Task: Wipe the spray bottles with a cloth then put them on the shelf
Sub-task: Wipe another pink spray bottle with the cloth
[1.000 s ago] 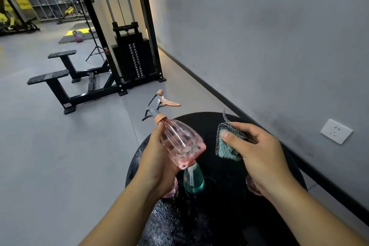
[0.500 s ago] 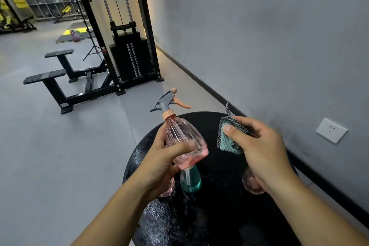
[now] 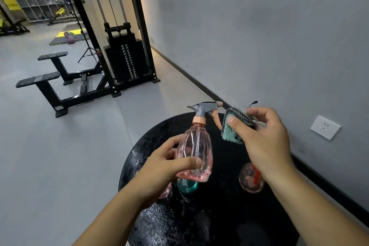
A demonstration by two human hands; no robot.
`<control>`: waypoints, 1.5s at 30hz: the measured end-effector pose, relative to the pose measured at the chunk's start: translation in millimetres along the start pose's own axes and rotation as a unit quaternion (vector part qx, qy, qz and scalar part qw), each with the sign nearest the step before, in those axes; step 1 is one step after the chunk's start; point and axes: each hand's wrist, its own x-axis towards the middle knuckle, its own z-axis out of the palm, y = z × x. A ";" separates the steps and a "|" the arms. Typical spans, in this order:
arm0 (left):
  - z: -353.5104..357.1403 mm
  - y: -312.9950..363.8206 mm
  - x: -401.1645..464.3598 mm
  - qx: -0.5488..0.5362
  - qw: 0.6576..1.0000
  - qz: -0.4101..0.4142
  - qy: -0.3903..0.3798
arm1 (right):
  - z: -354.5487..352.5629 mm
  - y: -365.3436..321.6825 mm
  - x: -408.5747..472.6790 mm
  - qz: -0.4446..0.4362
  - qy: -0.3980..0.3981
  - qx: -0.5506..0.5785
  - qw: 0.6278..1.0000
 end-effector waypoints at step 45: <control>23.6 5.1 -11.5 0.083 0.994 0.062 -0.019 | 2.7 -4.2 -4.6 -0.183 -0.108 -0.231 0.949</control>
